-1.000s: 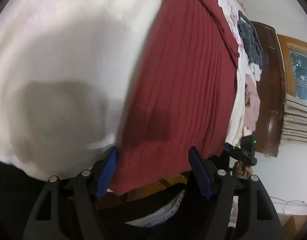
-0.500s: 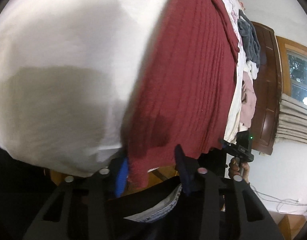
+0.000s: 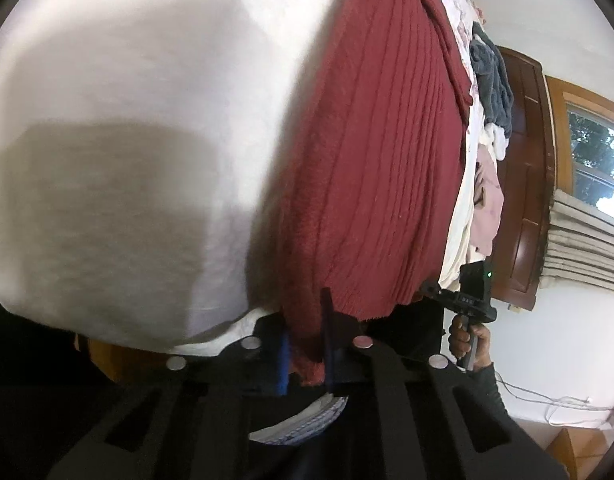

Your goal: Fold small clothes

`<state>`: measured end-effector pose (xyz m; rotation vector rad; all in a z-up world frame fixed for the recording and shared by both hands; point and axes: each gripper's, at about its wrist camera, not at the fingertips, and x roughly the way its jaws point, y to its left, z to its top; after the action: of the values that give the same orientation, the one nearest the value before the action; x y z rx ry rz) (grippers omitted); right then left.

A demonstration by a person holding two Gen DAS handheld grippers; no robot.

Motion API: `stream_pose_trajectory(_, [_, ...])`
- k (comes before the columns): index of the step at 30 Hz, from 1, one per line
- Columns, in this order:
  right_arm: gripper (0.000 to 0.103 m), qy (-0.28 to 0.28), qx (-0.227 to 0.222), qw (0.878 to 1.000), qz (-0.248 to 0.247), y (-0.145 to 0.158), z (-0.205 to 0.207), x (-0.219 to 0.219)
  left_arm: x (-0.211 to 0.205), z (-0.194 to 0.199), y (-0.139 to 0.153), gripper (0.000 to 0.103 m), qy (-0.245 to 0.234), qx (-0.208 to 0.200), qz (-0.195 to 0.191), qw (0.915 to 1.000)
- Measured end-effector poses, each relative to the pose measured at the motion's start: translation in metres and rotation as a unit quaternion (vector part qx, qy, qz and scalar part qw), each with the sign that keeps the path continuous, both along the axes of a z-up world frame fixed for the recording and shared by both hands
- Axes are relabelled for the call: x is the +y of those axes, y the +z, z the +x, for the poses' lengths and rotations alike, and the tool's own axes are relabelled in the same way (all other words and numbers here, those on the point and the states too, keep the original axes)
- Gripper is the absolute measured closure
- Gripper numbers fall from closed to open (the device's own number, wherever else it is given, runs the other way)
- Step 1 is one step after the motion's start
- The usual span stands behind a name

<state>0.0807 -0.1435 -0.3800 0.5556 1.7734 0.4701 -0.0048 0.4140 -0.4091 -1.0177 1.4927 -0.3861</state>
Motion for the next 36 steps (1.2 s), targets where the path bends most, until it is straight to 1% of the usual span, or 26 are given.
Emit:
stream_pose_trajectory(3, [0.098, -0.009, -0.004, 1.000, 0.012, 0.002, -0.002, -0.003, 0.000, -0.001, 0.004, 0.096, 0.008, -0.008, -0.005, 0.9999])
stream_pose_trajectory(7, [0.098, -0.020, -0.015, 0.999, 0.030, 0.009, -0.006, -0.008, 0.002, -0.004, 0.012, 0.096, 0.024, -0.021, -0.015, 0.9994])
stream_pose_trajectory(9, [0.098, -0.028, -0.021, 0.998, 0.044, 0.014, -0.006, -0.014, 0.005, -0.007, 0.018, 0.096, 0.038, -0.032, -0.027, 0.9984])
stream_pose_trajectory(11, [0.098, -0.036, -0.028, 0.997, 0.057, 0.020, -0.005, -0.022, 0.009, -0.010, 0.027, 0.096, 0.052, -0.045, -0.038, 0.9969])
stream_pose_trajectory(17, [0.098, -0.058, -0.058, 0.992, 0.096, 0.048, -0.002, -0.034, 0.013, -0.008, 0.051, 0.097, 0.072, -0.077, -0.058, 0.9928])
stream_pose_trajectory(24, [0.098, -0.070, -0.096, 0.983, 0.136, 0.087, 0.011, -0.035, 0.018, 0.007, 0.081, 0.097, 0.082, -0.110, -0.072, 0.9878])
stream_pose_trajectory(28, [0.098, -0.076, -0.113, 0.979, 0.154, 0.104, 0.022, -0.033, 0.020, 0.018, 0.102, 0.097, 0.086, -0.131, -0.078, 0.9845])
stream_pose_trajectory(31, [0.098, -0.083, -0.124, 0.974, 0.170, 0.117, 0.031, -0.035, 0.026, 0.029, 0.119, 0.097, 0.095, -0.148, -0.085, 0.9808])
stream_pose_trajectory(36, [0.098, -0.095, -0.141, 0.967, 0.191, 0.138, 0.049, -0.032, 0.032, 0.050, 0.138, 0.097, 0.106, -0.163, -0.094, 0.9764])
